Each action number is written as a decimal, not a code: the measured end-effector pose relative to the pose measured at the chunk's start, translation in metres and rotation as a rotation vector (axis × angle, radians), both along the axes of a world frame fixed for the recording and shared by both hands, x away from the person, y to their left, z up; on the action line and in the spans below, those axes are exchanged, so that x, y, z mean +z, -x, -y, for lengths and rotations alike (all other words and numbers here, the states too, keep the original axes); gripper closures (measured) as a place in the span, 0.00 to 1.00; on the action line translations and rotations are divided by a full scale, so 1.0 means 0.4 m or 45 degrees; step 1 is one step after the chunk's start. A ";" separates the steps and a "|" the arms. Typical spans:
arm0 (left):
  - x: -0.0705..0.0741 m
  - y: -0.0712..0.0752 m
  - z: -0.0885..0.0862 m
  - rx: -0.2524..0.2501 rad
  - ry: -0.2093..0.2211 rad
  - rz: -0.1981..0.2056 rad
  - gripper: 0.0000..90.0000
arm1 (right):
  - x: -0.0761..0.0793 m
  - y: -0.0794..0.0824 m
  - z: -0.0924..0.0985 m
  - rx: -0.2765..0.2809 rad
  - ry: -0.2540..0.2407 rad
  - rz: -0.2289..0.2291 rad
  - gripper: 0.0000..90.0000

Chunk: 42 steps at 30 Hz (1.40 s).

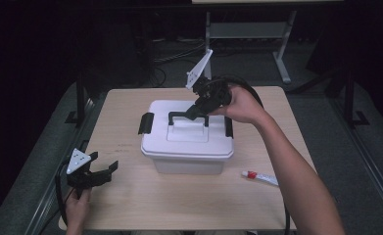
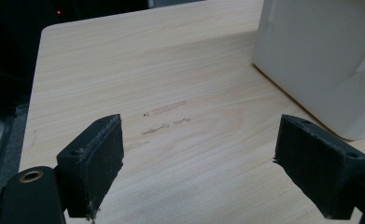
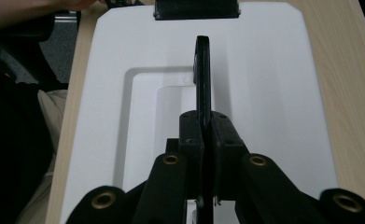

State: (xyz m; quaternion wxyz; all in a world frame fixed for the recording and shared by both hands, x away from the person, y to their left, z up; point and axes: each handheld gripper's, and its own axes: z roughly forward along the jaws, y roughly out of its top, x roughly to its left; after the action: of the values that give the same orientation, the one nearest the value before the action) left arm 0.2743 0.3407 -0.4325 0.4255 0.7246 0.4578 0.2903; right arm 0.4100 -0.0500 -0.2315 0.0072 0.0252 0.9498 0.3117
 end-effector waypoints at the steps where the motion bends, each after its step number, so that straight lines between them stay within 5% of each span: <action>1: 0.001 0.000 -0.001 0.002 0.002 0.002 0.16 | 0.004 0.009 0.003 0.001 -0.005 0.004 0.94; 21: 0.000 0.004 0.000 0.007 0.002 -0.003 0.16 | -0.001 0.258 0.086 0.020 -0.040 0.026 0.94; 30: -0.001 0.004 -0.001 0.013 0.012 0.001 0.16 | -0.036 0.317 0.060 0.082 -0.035 0.021 0.94; 42: 0.000 0.005 -0.006 0.017 0.018 0.006 0.16 | -0.146 0.342 0.004 0.135 0.004 -0.039 0.94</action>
State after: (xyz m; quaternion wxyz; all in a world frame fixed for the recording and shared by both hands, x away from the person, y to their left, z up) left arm 0.2723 0.3431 -0.4327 0.4298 0.7177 0.4638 0.2917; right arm 0.2730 -0.0517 -0.2900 -0.0236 -0.0203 0.9504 0.3096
